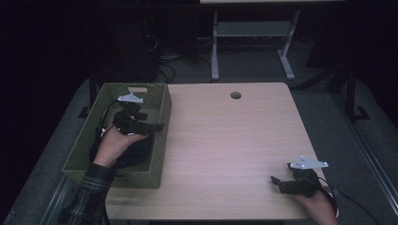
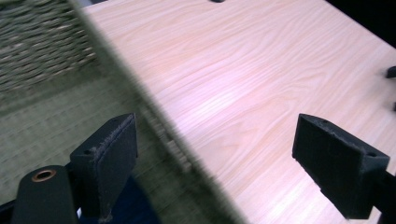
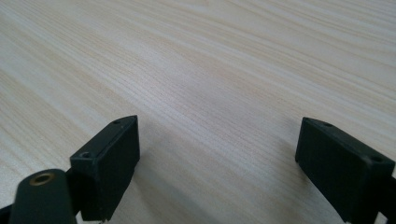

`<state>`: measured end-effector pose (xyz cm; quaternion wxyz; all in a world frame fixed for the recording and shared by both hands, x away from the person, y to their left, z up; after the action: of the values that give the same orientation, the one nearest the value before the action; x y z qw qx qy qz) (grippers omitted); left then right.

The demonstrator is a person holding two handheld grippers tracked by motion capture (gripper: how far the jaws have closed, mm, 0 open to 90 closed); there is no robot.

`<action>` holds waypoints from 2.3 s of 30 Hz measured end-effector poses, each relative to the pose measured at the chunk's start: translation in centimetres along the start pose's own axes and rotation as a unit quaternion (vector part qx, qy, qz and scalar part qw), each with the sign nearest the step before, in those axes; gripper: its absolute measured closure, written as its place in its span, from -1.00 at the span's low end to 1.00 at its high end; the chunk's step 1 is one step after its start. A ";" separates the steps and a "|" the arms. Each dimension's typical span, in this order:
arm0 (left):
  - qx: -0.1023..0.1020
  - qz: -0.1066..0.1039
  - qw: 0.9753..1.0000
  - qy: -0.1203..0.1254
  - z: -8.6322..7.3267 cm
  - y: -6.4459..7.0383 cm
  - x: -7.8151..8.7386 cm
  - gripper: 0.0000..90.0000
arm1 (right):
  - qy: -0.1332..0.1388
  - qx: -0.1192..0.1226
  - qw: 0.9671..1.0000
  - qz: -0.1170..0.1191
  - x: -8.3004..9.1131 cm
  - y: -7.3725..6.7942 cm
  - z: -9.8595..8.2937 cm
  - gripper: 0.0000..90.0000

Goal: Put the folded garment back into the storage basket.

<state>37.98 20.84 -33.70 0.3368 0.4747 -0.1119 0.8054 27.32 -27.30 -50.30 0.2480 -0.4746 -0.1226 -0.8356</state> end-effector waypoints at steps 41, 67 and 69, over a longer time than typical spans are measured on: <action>-0.121 -0.036 0.992 -0.024 -1.6 12.9 -13.4 -0.71 | 0.000 0.000 1.000 0.000 0.0 0.0 0.0 -0.70; -0.123 0.009 0.992 -0.023 -5.2 12.2 -18.0 -0.72 | 0.000 -0.001 1.000 0.000 0.0 0.0 0.0 -0.70; -0.123 0.007 0.992 -0.016 -5.3 12.2 -18.0 -0.72 | 0.000 -0.001 1.000 0.000 0.0 0.0 0.0 -0.70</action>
<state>32.22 6.51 -49.94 0.3852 0.4419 -0.2186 0.7801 27.31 -27.28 -50.30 0.2476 -0.4747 -0.1214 -0.8359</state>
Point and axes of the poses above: each handheld gripper's, and its own axes: x roughly backward along the jaws, z roughly out of its top, y roughly to its right, the point moved 3 cm from there along -x, roughly forward along the jaws, and after that the axes turned 15 degrees about -y, right-handed, at the moved point
